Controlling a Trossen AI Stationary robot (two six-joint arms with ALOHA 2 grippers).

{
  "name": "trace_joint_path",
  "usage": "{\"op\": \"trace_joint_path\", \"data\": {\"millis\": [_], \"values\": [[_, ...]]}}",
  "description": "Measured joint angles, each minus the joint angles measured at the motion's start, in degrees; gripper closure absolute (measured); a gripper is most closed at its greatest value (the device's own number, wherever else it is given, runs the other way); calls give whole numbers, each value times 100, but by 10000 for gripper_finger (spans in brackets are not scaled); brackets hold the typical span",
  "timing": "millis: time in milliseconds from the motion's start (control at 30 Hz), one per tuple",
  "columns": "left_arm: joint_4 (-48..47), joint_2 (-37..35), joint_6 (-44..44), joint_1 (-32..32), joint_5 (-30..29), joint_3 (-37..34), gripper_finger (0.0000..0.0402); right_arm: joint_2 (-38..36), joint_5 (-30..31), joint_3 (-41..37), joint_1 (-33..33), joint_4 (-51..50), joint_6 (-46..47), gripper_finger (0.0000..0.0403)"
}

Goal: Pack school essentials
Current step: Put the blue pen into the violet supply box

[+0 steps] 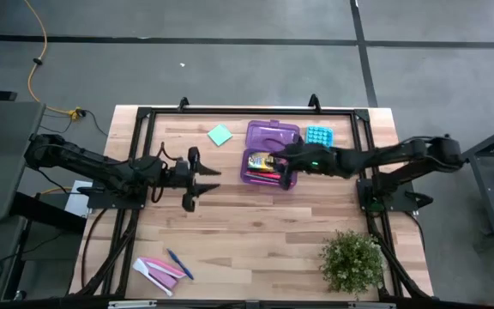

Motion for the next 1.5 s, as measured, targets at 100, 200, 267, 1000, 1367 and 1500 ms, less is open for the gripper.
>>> {"op": "trace_joint_path", "data": {"millis": [100,200,267,1000,1367,1500], "values": [[-17,0,42,-4,413,0,245,-163,-243,-563,31,1573,-163,261],[-19,-10,62,-2,210,0,245,-170,-270,-805,61,2531,-150,261],[-12,-61,124,-1,-99,0,245,-169,-276,-833,74,2637,-144,261],[-1196,-55,-165,-226,-429,449,245,-165,-284,-795,77,2536,-299,261],[-5945,743,-1273,-1992,83,1976,245,-165,-286,-792,77,2532,-399,261],[-6562,1134,-1469,-2785,283,1962,245,-165,-286,-790,77,2533,-392,261]]}}
